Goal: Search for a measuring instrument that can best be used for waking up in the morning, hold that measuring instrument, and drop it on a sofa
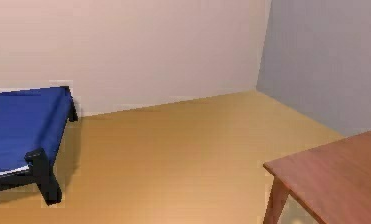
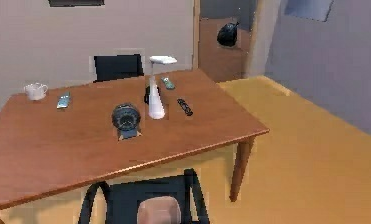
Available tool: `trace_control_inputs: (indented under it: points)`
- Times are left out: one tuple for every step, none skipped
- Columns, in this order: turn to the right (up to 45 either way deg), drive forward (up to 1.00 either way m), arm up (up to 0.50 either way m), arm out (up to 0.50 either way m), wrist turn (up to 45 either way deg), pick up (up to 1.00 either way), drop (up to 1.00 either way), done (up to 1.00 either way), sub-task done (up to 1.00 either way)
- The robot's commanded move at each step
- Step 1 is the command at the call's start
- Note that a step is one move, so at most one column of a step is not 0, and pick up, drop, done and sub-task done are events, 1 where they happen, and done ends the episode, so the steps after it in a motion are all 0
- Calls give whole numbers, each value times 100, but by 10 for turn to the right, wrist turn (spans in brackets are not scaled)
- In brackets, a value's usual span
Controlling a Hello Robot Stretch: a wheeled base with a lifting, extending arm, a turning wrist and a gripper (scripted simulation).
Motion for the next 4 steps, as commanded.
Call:
trace_control_inputs:
  points:
    - [0, 45, 0, 0, 0, 0, 0, 0, 0]
    - [90, 0, 0, 0, 0, 0, 0, 0, 0]
    - [270, 0, 0, 0, 0, 0, 0, 0, 0]
    - [0, 25, 0, 0, 0, 0, 0, 0, 0]
